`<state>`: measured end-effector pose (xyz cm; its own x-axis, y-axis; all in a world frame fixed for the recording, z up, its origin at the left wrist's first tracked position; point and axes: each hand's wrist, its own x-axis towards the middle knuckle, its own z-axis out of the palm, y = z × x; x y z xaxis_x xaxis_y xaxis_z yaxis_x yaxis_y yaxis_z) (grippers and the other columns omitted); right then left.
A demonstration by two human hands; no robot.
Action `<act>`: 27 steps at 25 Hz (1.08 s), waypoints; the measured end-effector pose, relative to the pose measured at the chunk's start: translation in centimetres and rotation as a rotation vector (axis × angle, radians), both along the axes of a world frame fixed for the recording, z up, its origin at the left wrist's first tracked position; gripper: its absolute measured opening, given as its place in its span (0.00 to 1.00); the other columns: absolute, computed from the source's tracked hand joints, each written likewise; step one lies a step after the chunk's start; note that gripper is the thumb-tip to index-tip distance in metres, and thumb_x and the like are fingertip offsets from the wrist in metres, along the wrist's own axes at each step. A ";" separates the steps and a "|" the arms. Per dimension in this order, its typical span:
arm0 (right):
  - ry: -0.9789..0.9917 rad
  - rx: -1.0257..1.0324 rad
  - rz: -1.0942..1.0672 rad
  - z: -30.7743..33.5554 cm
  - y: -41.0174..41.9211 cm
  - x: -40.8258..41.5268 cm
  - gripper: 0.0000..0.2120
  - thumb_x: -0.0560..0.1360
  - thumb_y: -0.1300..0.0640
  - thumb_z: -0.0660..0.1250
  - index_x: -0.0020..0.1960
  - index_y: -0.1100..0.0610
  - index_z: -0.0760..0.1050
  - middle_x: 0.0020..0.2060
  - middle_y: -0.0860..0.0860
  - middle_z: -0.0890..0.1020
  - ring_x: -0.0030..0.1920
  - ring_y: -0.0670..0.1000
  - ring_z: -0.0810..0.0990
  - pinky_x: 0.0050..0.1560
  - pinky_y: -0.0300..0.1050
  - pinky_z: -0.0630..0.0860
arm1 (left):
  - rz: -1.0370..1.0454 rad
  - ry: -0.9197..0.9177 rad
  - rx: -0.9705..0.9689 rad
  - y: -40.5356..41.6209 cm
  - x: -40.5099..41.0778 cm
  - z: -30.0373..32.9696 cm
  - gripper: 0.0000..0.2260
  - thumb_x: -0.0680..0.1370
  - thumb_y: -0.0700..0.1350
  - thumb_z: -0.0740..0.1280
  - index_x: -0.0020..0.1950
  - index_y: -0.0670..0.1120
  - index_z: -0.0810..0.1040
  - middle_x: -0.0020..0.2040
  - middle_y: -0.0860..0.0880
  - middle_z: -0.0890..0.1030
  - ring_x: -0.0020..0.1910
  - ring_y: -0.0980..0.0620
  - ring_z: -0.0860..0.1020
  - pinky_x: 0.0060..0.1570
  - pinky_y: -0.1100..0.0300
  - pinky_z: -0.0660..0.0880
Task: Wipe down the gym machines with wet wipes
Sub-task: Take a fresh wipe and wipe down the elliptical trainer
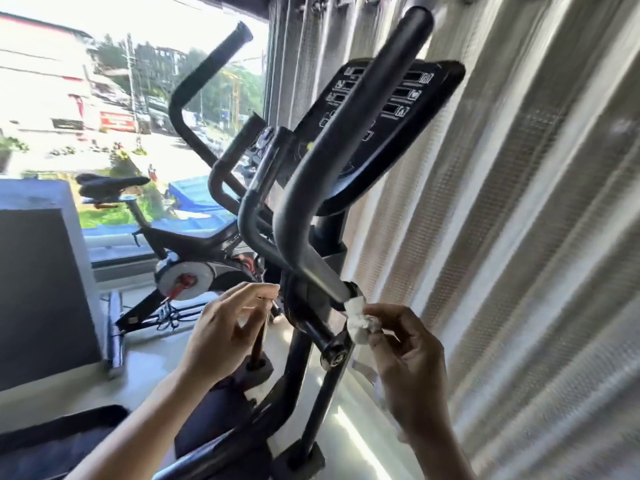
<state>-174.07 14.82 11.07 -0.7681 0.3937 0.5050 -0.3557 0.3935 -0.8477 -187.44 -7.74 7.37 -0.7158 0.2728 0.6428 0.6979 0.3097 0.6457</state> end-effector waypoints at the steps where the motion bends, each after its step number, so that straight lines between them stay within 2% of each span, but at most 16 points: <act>1: 0.047 0.013 0.001 1.1 -1.1 -0.3 0.11 0.79 0.63 0.69 0.55 0.48 0.82 0.50 0.51 0.86 0.52 0.55 0.86 0.50 0.57 0.84 | 0.011 0.019 0.005 -0.6 -1.0 0.3 0.12 0.83 0.49 0.63 0.63 0.52 0.82 0.58 0.62 0.83 0.54 0.65 0.82 0.54 0.68 0.78; 4: 0.211 0.072 -0.078 4.1 -4.6 -1.1 0.13 0.78 0.68 0.70 0.53 0.50 0.81 0.48 0.52 0.86 0.50 0.56 0.86 0.51 0.45 0.82 | 0.036 0.090 -0.018 -2.3 -3.9 1.6 0.14 0.83 0.48 0.64 0.67 0.53 0.79 0.62 0.60 0.80 0.58 0.64 0.79 0.60 0.66 0.75; 7: 0.330 0.110 -0.148 6.6 -7.3 -1.8 0.11 0.77 0.67 0.69 0.52 0.53 0.80 0.48 0.53 0.84 0.50 0.56 0.86 0.50 0.45 0.83 | 0.026 0.196 -0.071 -3.2 -8.3 3.4 0.23 0.80 0.47 0.66 0.75 0.49 0.73 0.71 0.52 0.74 0.69 0.54 0.74 0.72 0.63 0.65; 11: 0.395 0.249 -0.344 11.1 -9.3 -1.9 0.16 0.76 0.68 0.66 0.59 0.54 0.79 0.44 0.48 0.84 0.46 0.51 0.86 0.48 0.40 0.81 | 0.011 0.284 -0.164 -1.9 -16.0 6.9 0.34 0.78 0.52 0.65 0.82 0.45 0.60 0.80 0.44 0.62 0.78 0.42 0.65 0.77 0.45 0.63; 13: 0.428 0.461 -0.473 14.4 -8.8 -1.6 0.17 0.77 0.67 0.65 0.63 0.56 0.80 0.47 0.50 0.83 0.47 0.49 0.84 0.48 0.40 0.81 | -0.021 0.297 -0.208 0.2 -19.3 8.3 0.38 0.79 0.49 0.69 0.84 0.43 0.54 0.84 0.43 0.54 0.81 0.42 0.58 0.79 0.43 0.60; 16: 0.454 0.884 -0.643 20.6 -6.7 -1.8 0.11 0.80 0.65 0.65 0.60 0.62 0.83 0.49 0.55 0.80 0.49 0.53 0.83 0.50 0.47 0.82 | -0.080 0.321 -0.257 3.4 -23.3 10.3 0.44 0.80 0.48 0.71 0.84 0.42 0.43 0.85 0.46 0.39 0.84 0.46 0.44 0.81 0.43 0.55; 17: 0.462 0.989 -0.691 23.0 -6.0 -2.3 0.10 0.80 0.66 0.66 0.58 0.62 0.83 0.49 0.56 0.80 0.49 0.54 0.83 0.50 0.46 0.81 | -0.074 0.340 -0.256 4.2 -24.2 10.7 0.45 0.80 0.47 0.71 0.84 0.41 0.43 0.85 0.46 0.38 0.84 0.46 0.43 0.81 0.44 0.55; 19: 0.460 1.167 -0.751 27.7 -4.8 -4.1 0.09 0.79 0.67 0.67 0.54 0.62 0.84 0.49 0.57 0.81 0.47 0.54 0.82 0.50 0.45 0.80 | -0.053 0.394 -0.205 5.3 -25.1 10.9 0.43 0.79 0.43 0.71 0.84 0.39 0.47 0.85 0.43 0.43 0.84 0.44 0.47 0.80 0.45 0.58; 21: 0.391 1.381 -0.694 31.8 -3.8 -6.7 0.09 0.78 0.66 0.65 0.52 0.63 0.85 0.49 0.57 0.83 0.48 0.56 0.82 0.51 0.49 0.80 | -0.048 0.468 -0.138 5.5 -25.6 10.2 0.38 0.79 0.38 0.69 0.83 0.37 0.51 0.85 0.42 0.47 0.84 0.43 0.52 0.78 0.44 0.63; 23: 0.204 1.575 -0.662 34.6 -3.2 -8.8 0.09 0.77 0.66 0.67 0.52 0.63 0.84 0.50 0.57 0.83 0.50 0.59 0.81 0.53 0.54 0.80 | -0.054 0.519 -0.109 5.5 -26.2 9.9 0.37 0.79 0.35 0.67 0.83 0.37 0.51 0.85 0.42 0.48 0.84 0.43 0.52 0.78 0.45 0.61; 25: -0.067 1.575 -0.655 35.7 -3.2 -10.0 0.10 0.78 0.62 0.69 0.58 0.61 0.84 0.53 0.56 0.82 0.52 0.56 0.81 0.54 0.54 0.82 | -0.067 0.522 -0.080 5.7 -26.2 9.7 0.36 0.79 0.34 0.66 0.83 0.36 0.51 0.85 0.42 0.48 0.84 0.44 0.52 0.80 0.48 0.58; 27: -0.172 1.514 -0.677 36.0 -3.5 -10.4 0.12 0.79 0.59 0.70 0.61 0.61 0.82 0.55 0.55 0.81 0.52 0.52 0.81 0.56 0.51 0.82 | -0.066 0.510 -0.039 6.0 -26.2 9.4 0.35 0.79 0.33 0.66 0.83 0.36 0.52 0.85 0.42 0.50 0.83 0.44 0.53 0.79 0.48 0.58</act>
<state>-184.48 11.29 47.08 -0.7577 -0.0773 0.6480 0.2608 0.8744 0.4092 -213.60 -1.75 16.76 -0.2944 0.3376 0.8941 0.9399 0.2718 0.2068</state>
